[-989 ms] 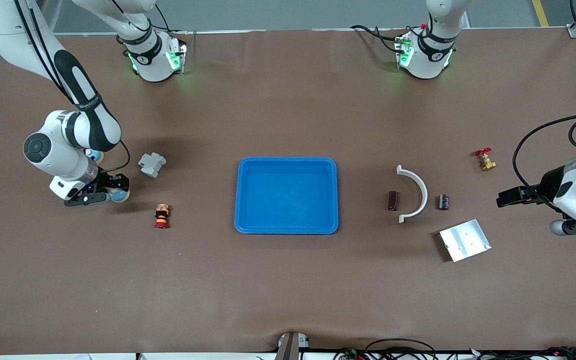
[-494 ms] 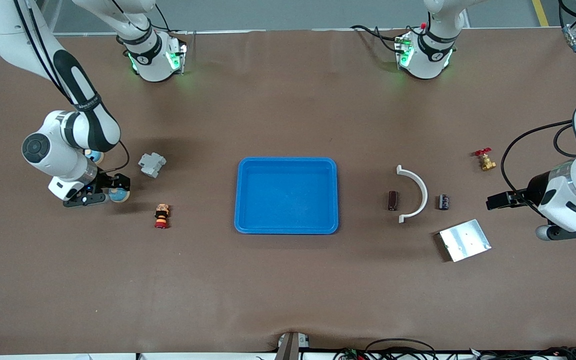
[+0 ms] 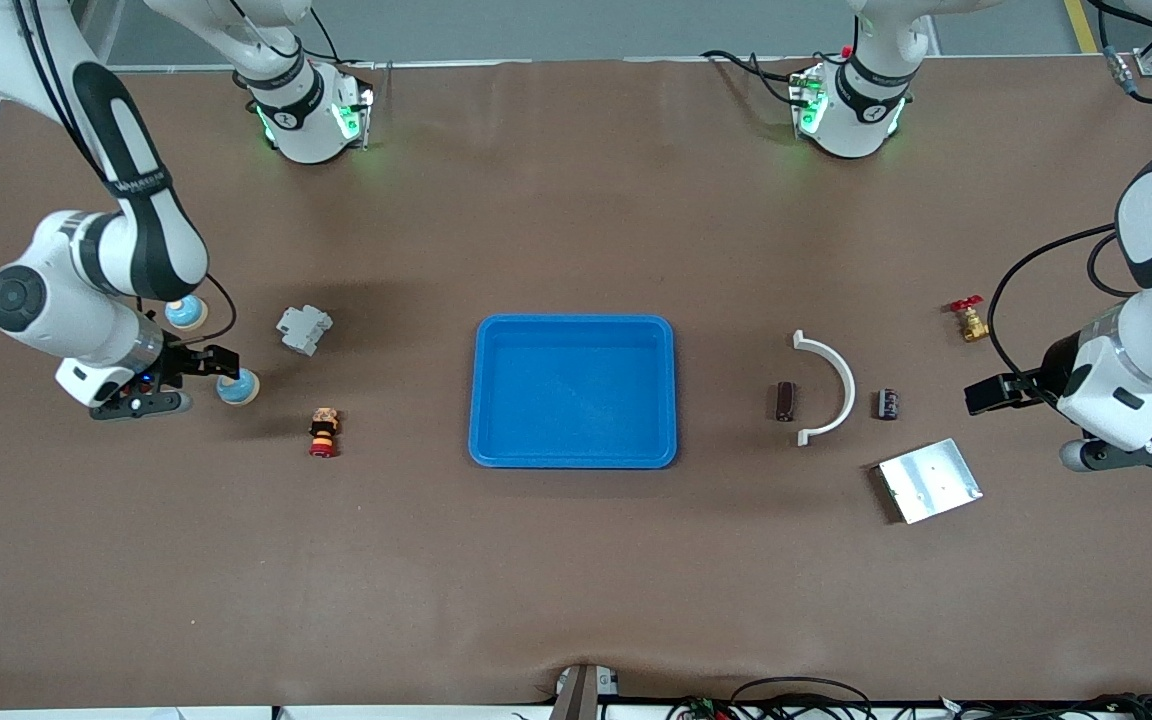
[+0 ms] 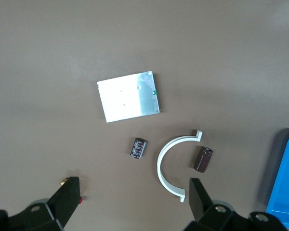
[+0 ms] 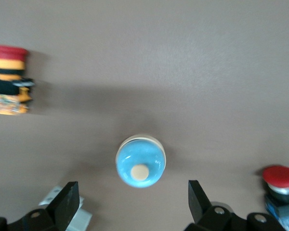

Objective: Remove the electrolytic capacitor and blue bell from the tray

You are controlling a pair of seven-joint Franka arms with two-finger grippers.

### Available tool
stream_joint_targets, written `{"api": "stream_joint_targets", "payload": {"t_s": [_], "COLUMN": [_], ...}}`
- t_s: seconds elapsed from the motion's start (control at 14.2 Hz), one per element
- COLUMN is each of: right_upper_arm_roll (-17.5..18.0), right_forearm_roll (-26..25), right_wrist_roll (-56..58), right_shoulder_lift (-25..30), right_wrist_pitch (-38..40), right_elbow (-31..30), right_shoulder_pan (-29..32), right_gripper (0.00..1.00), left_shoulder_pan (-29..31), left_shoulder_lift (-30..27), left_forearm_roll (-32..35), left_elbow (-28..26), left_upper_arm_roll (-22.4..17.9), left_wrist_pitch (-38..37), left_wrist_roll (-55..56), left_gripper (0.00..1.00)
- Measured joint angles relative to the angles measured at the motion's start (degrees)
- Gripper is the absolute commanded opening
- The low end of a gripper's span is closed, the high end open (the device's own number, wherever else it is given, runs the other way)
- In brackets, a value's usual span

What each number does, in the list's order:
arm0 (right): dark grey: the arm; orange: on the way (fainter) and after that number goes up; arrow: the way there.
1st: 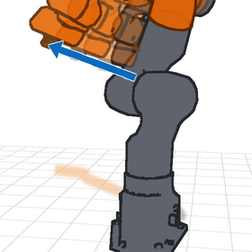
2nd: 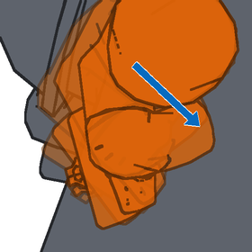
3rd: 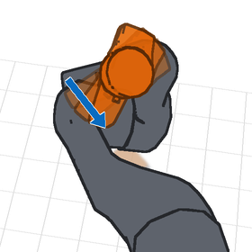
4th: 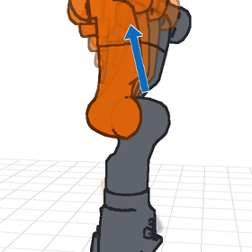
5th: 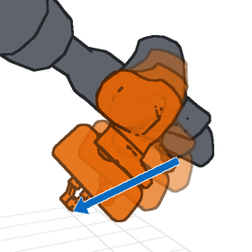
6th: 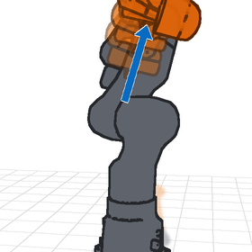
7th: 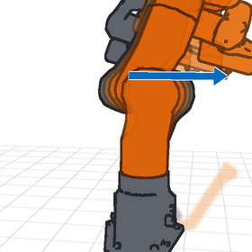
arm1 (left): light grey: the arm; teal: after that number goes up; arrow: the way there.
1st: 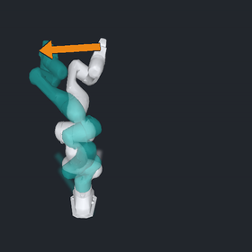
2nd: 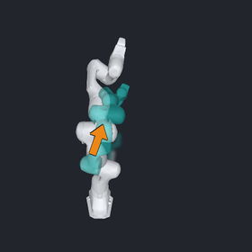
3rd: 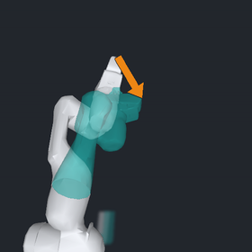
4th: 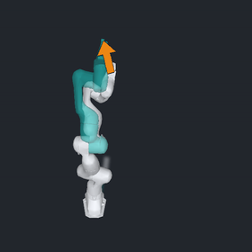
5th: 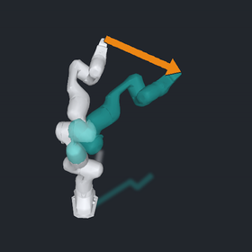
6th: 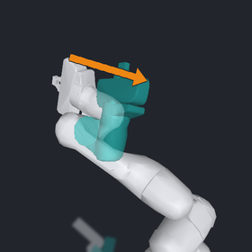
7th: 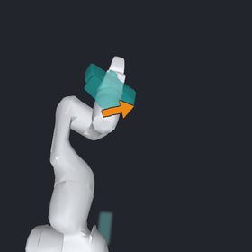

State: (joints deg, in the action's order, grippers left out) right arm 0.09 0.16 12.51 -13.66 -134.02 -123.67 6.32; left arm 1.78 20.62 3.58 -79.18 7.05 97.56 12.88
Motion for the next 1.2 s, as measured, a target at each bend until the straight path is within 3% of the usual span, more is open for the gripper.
{"api": "stream_joint_targets", "payload": {"t_s": [0.28,0.56,0.92,1.2], "right_upper_arm_roll": [0.1,0.2,0.3,0.4], "right_forearm_roll": [0.0,0.0,0.0,0.0], "right_wrist_roll": [-1.8,-3.1,-3.3,-3.3], "right_shoulder_lift": [6.3,8.9,9.2,9.6], "right_wrist_pitch": [8.1,18.9,21.7,29.7], "right_elbow": [3.2,10.6,16.3,24.2], "right_shoulder_pan": [-0.2,-0.2,-0.2,-1.2], "right_gripper": [1.00,1.00,1.00,1.00], "left_shoulder_pan": [-3.0,-3.5,-2.7,0.4], "left_shoulder_lift": [-0.1,-0.3,-0.4,-1.3], "left_forearm_roll": [-1.7,-1.7,-2.1,-2.7], "left_elbow": [0.0,0.0,0.0,-0.1], "left_upper_arm_roll": [-4.7,-5.0,-5.0,-2.8], "left_wrist_pitch": [0.0,0.0,0.0,0.0], "left_wrist_roll": [-0.1,-0.1,-0.1,-0.1], "left_gripper": [1.00,1.00,1.00,1.00]}}
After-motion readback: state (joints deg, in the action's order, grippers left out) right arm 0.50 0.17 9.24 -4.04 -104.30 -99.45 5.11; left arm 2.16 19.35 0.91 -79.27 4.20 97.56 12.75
